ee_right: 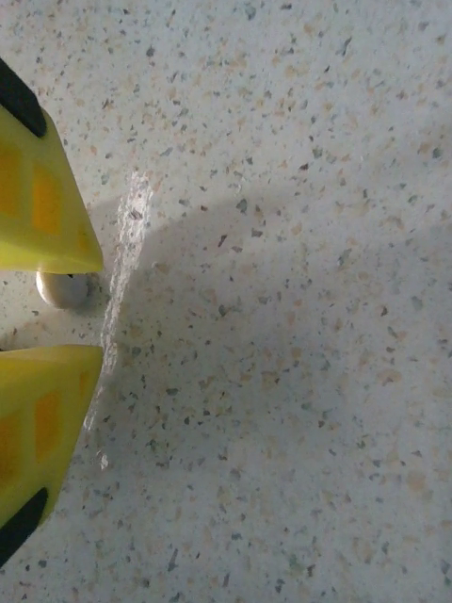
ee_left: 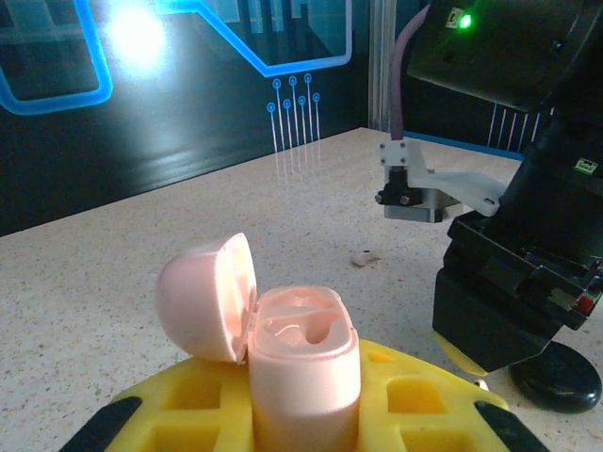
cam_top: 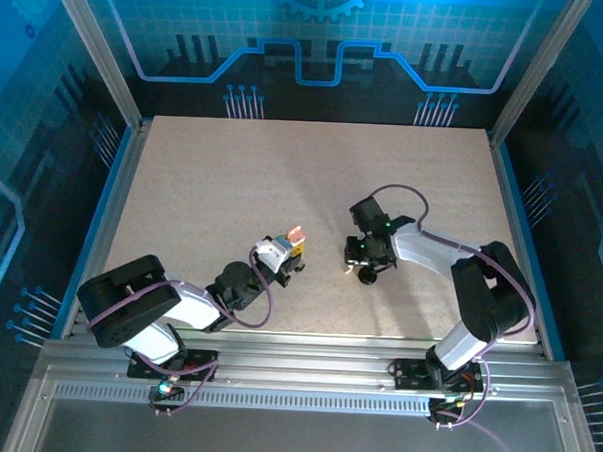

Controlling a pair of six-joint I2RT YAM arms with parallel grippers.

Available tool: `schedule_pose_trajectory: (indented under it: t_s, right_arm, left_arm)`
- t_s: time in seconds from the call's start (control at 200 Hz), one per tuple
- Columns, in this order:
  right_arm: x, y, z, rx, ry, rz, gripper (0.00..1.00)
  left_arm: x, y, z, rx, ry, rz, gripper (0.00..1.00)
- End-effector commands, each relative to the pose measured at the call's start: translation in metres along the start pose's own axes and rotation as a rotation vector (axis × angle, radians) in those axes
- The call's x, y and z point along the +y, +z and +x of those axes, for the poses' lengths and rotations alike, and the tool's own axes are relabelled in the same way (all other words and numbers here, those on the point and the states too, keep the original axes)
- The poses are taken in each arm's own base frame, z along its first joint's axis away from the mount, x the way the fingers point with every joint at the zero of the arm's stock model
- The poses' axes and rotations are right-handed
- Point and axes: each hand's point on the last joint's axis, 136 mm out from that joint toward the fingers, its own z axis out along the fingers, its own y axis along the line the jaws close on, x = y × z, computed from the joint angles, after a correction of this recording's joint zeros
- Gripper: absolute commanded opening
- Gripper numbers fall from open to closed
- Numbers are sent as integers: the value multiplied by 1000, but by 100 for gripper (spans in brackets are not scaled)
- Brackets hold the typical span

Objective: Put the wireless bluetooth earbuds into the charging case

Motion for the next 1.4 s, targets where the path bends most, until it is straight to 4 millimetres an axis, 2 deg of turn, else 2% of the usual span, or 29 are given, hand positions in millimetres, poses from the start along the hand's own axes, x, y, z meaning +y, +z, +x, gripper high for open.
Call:
schedule_pose_trajectory:
  t_s: [0.0,0.11,0.265,0.445,0.575,0.72,1.071,1.396]
  right_arm:
    - [-8,3,10,67,-20,54,27]
    - [-6,-1,10,73,-28,62,28]
    - [1,-19,3,49,1,36,30]
    - [13,-39,-6,16,170,-18,34]
    - [24,-42,-4,37,285,-72,36]
    - [24,-45,0,31,438,-95,38]
    - [18,-26,28,147,800,-45,44]
    - [16,-15,30,197,902,39,42]
  left_arm:
    - [-1,1,-4,-22,16,-5,18]
    - [0,1,-6,-27,19,-7,18]
    - [1,0,-6,-27,12,-11,18]
    - [2,-1,-3,-18,8,-22,18]
    - [7,-2,-5,-20,-10,-48,18]
    - [9,-1,-1,10,-8,-60,18]
    - [12,-1,10,62,42,-74,18]
    - [22,1,14,59,61,-136,21]
